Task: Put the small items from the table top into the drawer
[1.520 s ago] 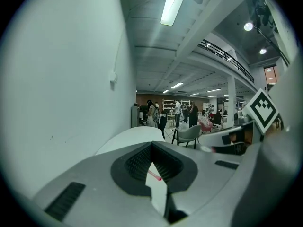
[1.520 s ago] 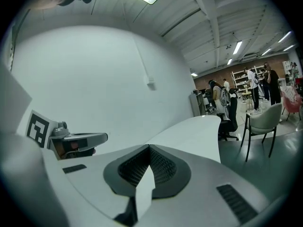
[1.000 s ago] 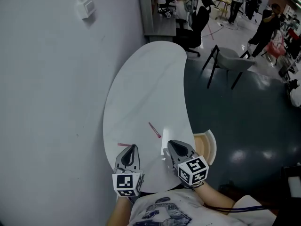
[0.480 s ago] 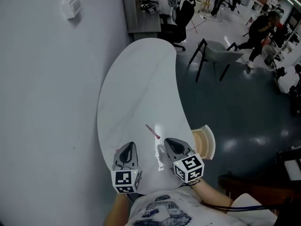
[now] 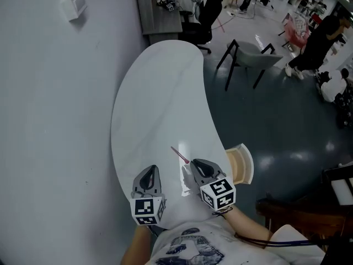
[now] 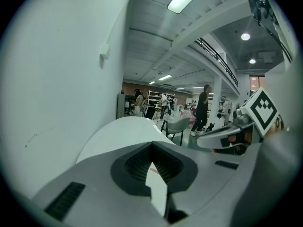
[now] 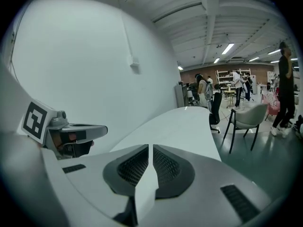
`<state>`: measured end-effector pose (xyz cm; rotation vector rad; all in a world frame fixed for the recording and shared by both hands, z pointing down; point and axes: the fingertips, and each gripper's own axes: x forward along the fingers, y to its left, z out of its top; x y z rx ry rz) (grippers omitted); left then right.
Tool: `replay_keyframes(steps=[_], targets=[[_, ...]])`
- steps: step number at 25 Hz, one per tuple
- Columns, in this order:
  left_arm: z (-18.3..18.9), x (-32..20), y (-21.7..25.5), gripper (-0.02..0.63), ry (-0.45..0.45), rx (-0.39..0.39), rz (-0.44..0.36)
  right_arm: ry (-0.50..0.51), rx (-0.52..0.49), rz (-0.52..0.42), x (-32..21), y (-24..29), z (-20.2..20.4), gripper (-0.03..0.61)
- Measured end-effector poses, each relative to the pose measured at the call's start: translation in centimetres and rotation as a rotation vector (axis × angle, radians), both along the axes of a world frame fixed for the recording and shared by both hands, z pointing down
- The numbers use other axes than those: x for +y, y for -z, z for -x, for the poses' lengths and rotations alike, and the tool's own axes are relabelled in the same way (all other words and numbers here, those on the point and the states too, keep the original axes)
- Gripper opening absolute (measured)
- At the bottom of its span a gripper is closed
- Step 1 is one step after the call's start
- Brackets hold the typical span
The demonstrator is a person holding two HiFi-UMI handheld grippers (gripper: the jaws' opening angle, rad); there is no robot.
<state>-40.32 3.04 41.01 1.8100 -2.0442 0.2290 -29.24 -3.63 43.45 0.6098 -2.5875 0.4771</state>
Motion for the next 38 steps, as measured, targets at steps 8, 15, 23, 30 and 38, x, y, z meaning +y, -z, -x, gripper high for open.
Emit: replay_keyframes(steps=[8,15,23,30,38], targets=[[1.2,-0.6,-2.2,0.02,0.001,0.022,0.038,0.036,0.045,0.033,-0.7,-2.6,2.0,0.063],[2.2,-1.2,-4.0,0.02,0.008,0.046,0.068,0.081,0.089,0.086,-1.2,-5.4,3.4,0.138],[2.8,-1.9,-5.9,0.02,0.017,0.068,0.1,0.155,0.181,0.088,-1.4,-8.8,4.8,0.212],[3.5,-2.2,-8.2,0.02,0.025,0.086,0.142,0.183,0.258,0.093,-2.2,-12.4,6.0,0.212],[4.2,-2.8,-9.9,0.02,0.029,0.092,0.174,0.185,0.316,0.118,-2.9,-15.7,6.6,0.21]])
